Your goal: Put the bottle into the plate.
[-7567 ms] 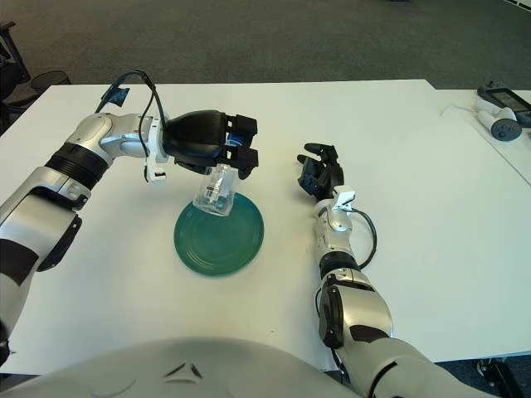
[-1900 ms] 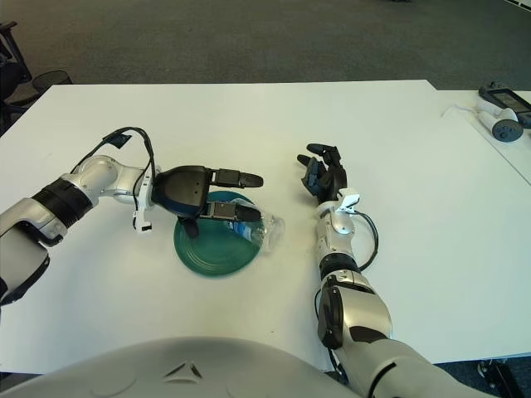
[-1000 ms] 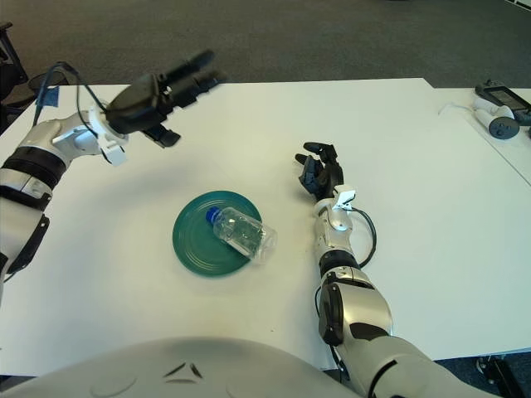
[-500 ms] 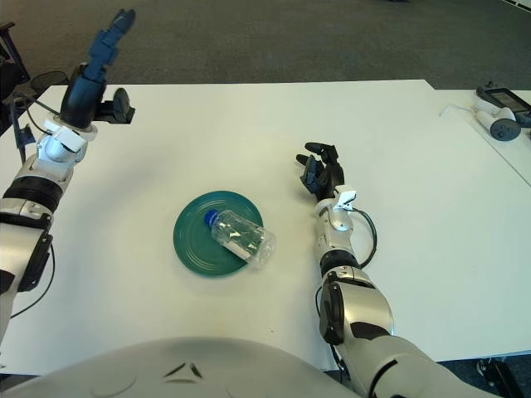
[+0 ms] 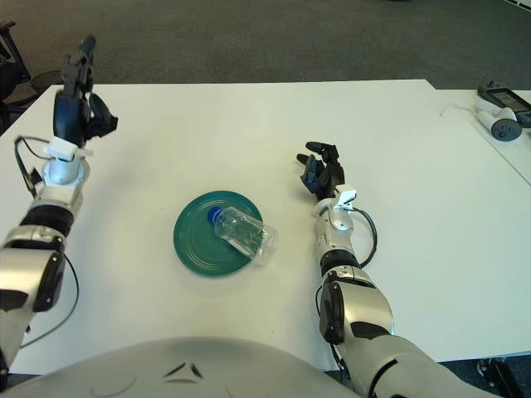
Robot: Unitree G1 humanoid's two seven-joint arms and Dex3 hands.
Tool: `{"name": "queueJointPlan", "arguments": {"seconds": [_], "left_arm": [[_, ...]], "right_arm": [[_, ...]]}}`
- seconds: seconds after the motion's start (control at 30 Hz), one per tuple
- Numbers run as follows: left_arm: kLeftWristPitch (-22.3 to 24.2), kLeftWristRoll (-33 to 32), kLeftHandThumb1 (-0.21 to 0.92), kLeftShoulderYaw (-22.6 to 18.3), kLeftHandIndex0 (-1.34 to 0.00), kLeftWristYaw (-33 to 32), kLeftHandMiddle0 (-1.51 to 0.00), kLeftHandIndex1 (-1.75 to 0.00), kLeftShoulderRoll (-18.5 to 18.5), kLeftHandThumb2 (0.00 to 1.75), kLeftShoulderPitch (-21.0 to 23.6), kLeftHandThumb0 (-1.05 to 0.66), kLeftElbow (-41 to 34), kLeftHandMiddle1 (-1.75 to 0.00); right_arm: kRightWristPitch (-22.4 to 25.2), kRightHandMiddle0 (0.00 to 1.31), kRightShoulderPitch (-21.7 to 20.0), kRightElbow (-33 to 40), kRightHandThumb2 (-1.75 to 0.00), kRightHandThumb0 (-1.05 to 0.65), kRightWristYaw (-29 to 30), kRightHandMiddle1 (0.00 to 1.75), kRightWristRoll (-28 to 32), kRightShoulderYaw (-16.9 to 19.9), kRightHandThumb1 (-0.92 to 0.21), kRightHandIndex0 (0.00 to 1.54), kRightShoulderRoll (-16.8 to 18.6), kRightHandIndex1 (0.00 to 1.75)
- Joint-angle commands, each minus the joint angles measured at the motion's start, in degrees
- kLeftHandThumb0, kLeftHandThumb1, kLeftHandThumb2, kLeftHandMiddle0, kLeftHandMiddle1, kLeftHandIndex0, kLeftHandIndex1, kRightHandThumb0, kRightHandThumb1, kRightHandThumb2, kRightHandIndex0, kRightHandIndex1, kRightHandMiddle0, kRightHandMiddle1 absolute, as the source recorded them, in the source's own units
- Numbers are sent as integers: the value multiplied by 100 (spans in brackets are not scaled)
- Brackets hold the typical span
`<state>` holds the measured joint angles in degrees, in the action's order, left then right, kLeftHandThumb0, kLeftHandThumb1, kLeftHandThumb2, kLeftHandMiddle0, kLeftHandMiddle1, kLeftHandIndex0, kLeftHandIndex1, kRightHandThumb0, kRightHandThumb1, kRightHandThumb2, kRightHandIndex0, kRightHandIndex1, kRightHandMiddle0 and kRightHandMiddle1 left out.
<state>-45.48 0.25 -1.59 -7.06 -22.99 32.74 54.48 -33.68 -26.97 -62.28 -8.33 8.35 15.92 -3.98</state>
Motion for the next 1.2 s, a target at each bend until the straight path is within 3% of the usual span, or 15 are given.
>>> {"name": "queueJointPlan", "arguments": {"seconds": [0.0, 0.17, 0.43, 0.53, 0.83, 1.17], "left_arm": [[286, -134, 92, -195, 0, 16, -21, -75, 283, 112, -377, -88, 128, -9], [388, -27, 92, -177, 0, 20, -25, -86, 621, 107, -549, -84, 360, -11], [441, 329, 92, 83, 0, -143, -33, -102, 1238, 100, -1200, -70, 199, -17], [567, 261, 92, 35, 0, -25, -35, -106, 1374, 99, -1201, -67, 340, -19], [831, 164, 92, -51, -2, 191, -28, -119, 1730, 88, -1137, -58, 831, -55], [950, 295, 92, -20, -1, 192, -23, -117, 1792, 84, -1037, -63, 1087, -59]], "right_arm": [[1018, 6, 801, -721, -91, -52, 169, 135, 37, 15, -75, 27, 210, 90], [1040, 8, 796, -670, -94, -51, 174, 135, 64, 31, -72, 27, 210, 89], [1018, 10, 839, -509, -98, -48, 183, 134, 98, 31, -68, 27, 262, 88], [1019, 11, 850, -490, -99, -48, 173, 134, 105, 30, -68, 27, 270, 89], [1016, 10, 892, -418, -100, -49, 241, 135, 36, -31, -67, 27, 280, 90], [984, 13, 935, -321, -106, -46, 335, 137, 54, -47, -63, 29, 328, 92]]}}
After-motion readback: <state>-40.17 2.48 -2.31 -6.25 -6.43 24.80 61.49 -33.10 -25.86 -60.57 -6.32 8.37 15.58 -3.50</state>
